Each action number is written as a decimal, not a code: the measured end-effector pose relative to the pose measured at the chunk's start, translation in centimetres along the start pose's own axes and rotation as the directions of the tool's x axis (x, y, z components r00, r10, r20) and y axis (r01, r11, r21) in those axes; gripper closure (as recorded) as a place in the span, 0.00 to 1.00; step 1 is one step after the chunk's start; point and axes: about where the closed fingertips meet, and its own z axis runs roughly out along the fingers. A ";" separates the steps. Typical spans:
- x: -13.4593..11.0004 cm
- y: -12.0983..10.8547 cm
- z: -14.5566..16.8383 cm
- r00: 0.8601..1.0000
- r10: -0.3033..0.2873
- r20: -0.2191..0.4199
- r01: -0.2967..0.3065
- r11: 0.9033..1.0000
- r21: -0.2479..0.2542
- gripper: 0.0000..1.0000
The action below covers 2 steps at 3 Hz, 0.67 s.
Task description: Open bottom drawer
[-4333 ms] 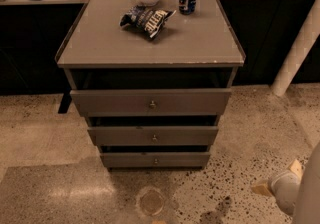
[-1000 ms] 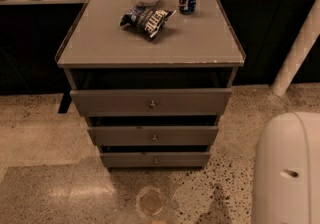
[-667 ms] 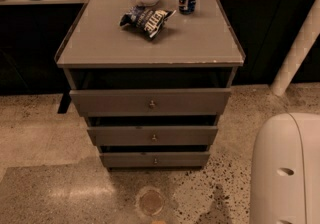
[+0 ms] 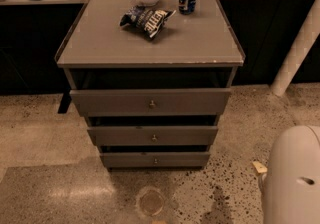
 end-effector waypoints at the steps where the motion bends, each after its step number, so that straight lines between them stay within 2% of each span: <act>1: -0.3 0.6 2.4 0.989 -0.126 0.079 0.126 0.992 -0.003 0.00; 2: -2.4 1.4 5.3 0.970 -0.149 0.190 0.152 0.988 -0.001 0.00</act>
Offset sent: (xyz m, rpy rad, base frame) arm -0.0113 0.0899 -0.1048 0.3376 0.2504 0.4662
